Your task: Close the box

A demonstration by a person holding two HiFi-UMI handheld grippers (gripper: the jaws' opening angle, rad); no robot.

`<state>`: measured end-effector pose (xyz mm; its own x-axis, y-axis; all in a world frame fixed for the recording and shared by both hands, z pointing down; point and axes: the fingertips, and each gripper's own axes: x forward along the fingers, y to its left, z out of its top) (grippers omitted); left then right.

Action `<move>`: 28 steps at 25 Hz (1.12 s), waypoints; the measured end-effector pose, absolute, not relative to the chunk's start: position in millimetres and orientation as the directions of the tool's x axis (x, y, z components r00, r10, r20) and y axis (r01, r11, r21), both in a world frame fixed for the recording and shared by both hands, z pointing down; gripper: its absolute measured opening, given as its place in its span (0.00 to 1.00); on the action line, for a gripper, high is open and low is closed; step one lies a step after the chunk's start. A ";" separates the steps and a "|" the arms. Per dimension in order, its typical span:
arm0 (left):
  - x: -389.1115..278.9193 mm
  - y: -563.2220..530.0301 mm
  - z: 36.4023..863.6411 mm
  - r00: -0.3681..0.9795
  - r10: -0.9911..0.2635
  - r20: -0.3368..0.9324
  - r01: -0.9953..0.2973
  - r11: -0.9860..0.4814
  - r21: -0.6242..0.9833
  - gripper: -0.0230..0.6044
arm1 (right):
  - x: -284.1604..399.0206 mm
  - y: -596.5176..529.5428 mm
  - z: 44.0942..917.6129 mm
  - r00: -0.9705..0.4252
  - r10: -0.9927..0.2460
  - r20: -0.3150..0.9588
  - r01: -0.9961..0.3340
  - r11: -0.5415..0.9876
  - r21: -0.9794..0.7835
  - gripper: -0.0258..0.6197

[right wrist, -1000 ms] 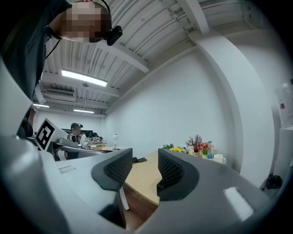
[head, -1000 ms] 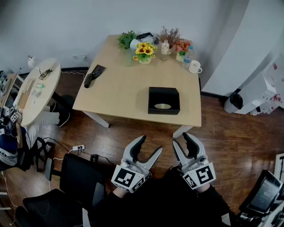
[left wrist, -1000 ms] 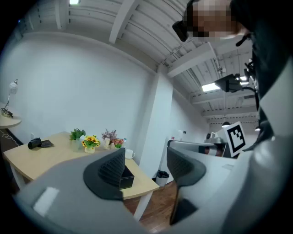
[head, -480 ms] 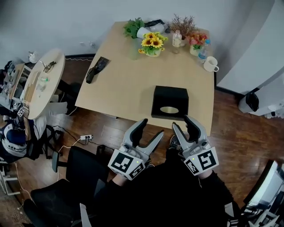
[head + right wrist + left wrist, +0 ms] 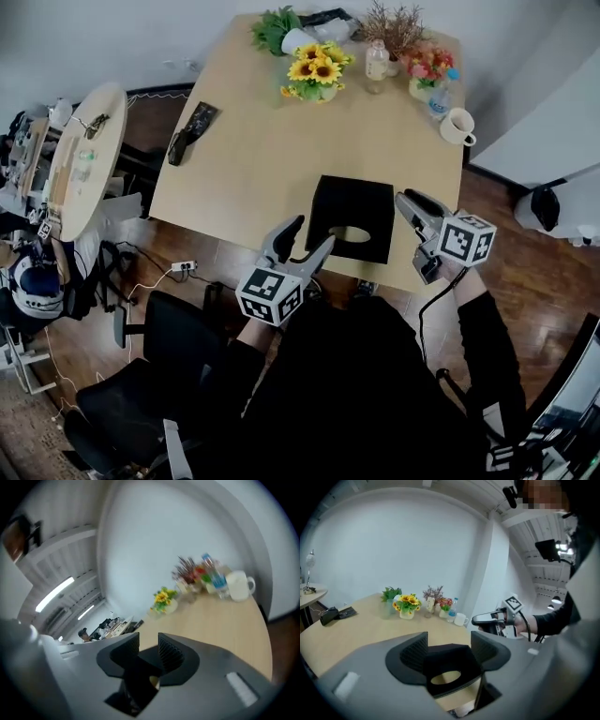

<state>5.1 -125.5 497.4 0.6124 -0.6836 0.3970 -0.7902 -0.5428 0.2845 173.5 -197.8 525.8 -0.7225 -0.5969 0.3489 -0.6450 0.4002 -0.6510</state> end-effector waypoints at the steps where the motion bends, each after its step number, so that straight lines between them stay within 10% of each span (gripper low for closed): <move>1: 0.9 -127.1 508.8 0.610 -0.671 0.422 -0.792 -0.538 0.290 0.47 | 179.7 -206.4 551.4 -0.744 -0.535 0.400 -0.608 0.295 -0.737 0.23; 6: -17.8 -125.0 538.5 0.591 -0.633 0.500 -0.803 -0.519 0.293 0.47 | 191.4 -222.6 655.1 -0.810 -0.277 0.517 -0.486 -0.176 -0.856 0.26; 11: -29.3 -118.9 540.4 0.573 -0.640 0.511 -0.818 -0.485 0.309 0.47 | 178.0 -227.9 697.5 -0.845 -0.192 0.499 -0.450 -0.249 -0.858 0.26; 19: -47.0 -129.3 544.1 0.568 -0.644 0.512 -0.822 -0.476 0.313 0.47 | 176.6 -247.7 599.8 -0.814 -0.394 0.427 -0.543 0.255 -0.800 0.09; 28: -50.4 -146.3 512.3 0.617 -0.654 0.437 -0.785 -0.546 0.292 0.47 | 151.3 -141.0 538.4 -0.615 -0.654 0.441 -0.653 0.736 0.180 0.09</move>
<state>-50.4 -146.3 512.3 0.6172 -0.6542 0.4373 -0.7854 -0.5457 0.2922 151.3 -141.0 538.4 -0.6148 -0.6540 0.4409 -0.6530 0.7355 0.1804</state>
